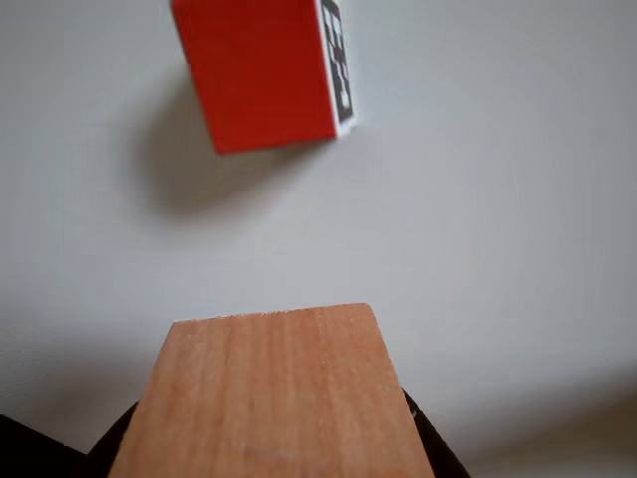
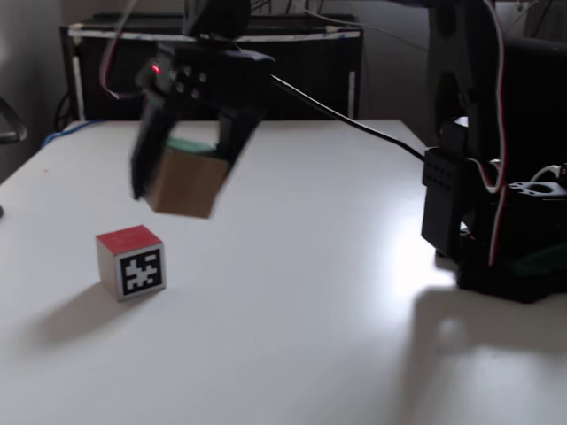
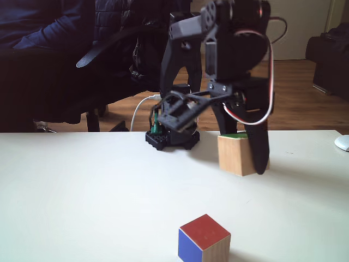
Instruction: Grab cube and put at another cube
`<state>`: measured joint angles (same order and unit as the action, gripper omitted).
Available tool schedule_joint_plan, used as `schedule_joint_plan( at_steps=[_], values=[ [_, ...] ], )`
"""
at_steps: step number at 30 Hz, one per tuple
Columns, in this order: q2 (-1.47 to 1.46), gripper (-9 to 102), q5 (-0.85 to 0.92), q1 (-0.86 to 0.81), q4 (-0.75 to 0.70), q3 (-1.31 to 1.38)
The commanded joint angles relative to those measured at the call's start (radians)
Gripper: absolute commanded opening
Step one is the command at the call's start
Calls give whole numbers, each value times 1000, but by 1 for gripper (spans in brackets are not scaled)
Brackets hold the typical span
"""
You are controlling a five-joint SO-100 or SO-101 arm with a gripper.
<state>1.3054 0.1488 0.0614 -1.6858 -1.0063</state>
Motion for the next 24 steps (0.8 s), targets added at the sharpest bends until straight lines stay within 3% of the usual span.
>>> schedule_joint_plan(
  at_steps=[1, 5, 24],
  values=[
    [-41, 6, -9, -41, -55, 192],
    [-143, 6, -11, -84, -121, 365],
    [-456, 7, 34, -222, -121, 589]
  ],
)
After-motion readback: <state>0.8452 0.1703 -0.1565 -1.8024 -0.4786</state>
